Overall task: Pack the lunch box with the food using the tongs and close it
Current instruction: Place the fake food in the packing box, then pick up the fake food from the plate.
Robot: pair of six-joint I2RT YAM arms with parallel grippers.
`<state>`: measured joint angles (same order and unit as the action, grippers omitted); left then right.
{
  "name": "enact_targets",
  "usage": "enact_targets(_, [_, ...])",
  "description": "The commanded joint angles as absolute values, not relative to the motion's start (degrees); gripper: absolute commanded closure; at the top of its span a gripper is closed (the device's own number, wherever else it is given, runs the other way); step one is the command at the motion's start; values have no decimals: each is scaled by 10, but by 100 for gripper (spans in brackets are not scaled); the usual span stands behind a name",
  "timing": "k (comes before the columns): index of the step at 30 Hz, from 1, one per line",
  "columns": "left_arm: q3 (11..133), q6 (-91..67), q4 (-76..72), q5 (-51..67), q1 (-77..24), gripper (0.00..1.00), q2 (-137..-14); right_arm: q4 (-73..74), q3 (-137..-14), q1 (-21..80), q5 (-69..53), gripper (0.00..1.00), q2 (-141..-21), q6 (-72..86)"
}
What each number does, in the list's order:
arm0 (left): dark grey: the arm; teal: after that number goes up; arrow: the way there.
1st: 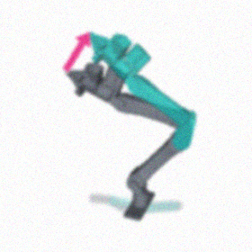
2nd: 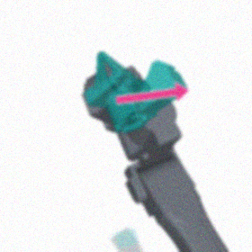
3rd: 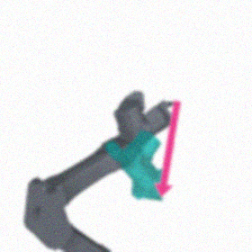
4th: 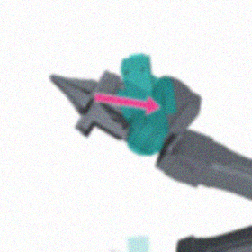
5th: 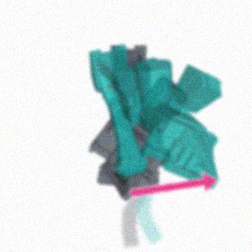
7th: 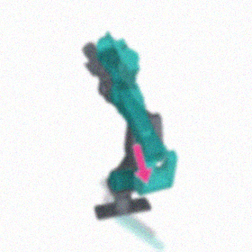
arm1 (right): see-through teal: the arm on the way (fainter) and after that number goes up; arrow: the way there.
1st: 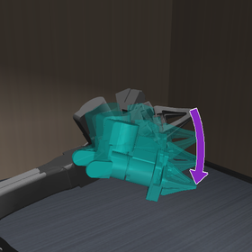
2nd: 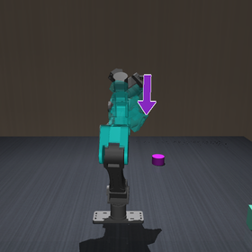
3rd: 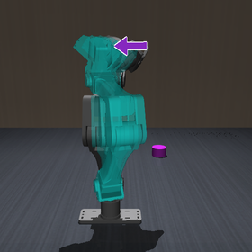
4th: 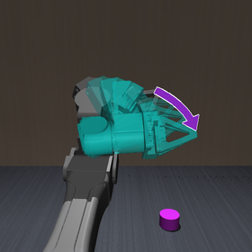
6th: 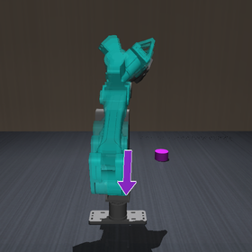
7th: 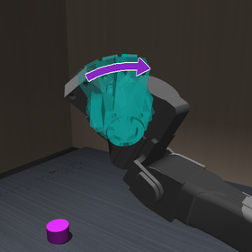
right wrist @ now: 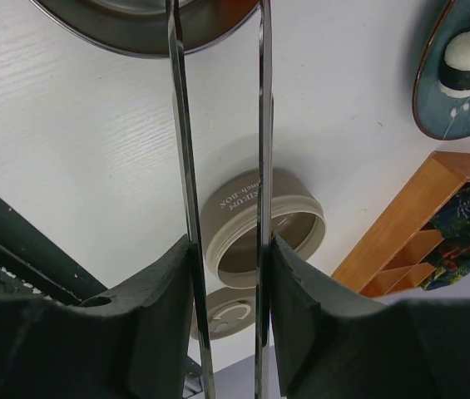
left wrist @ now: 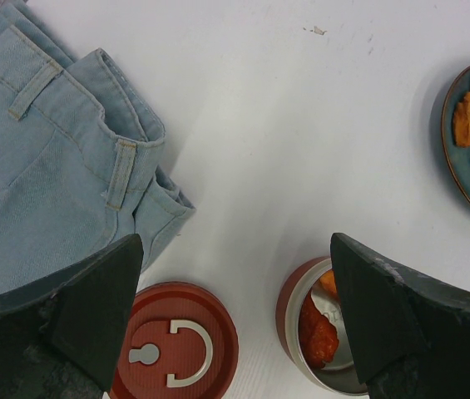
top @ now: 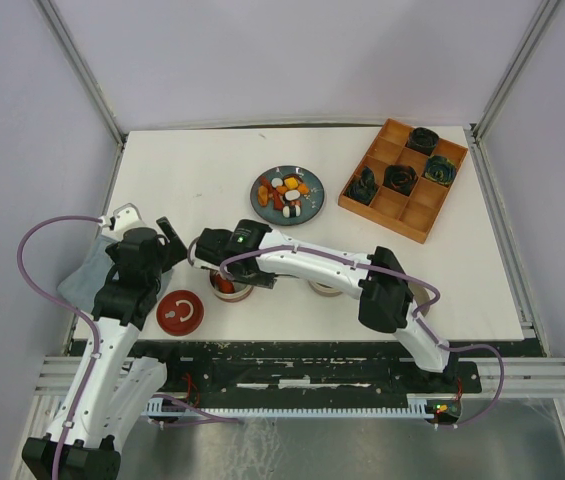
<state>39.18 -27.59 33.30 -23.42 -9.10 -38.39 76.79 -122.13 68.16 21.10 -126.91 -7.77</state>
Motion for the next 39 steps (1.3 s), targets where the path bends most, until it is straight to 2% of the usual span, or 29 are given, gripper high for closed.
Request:
enact_targets(1, [396,-279,312,-233,-89,1,-384,747,-1249,685,248,55,-1252,-71])
enact_targets(11, [397,-279,313,-231,-89,0,-386,709,-1230,685,146,53,-1191,-65])
enact_targets(18, [396,-279,313,-233,-89,0,-386,664,-1193,667,136,53,-1128,-32])
enact_targets(28, [396,-281,313,-240,-89,1,-373,626,-1139,509,118,52,-1063,66])
enact_targets(39, [396,-281,313,-236,-89,0,-374,658,-1188,420,109,50,-1109,124])
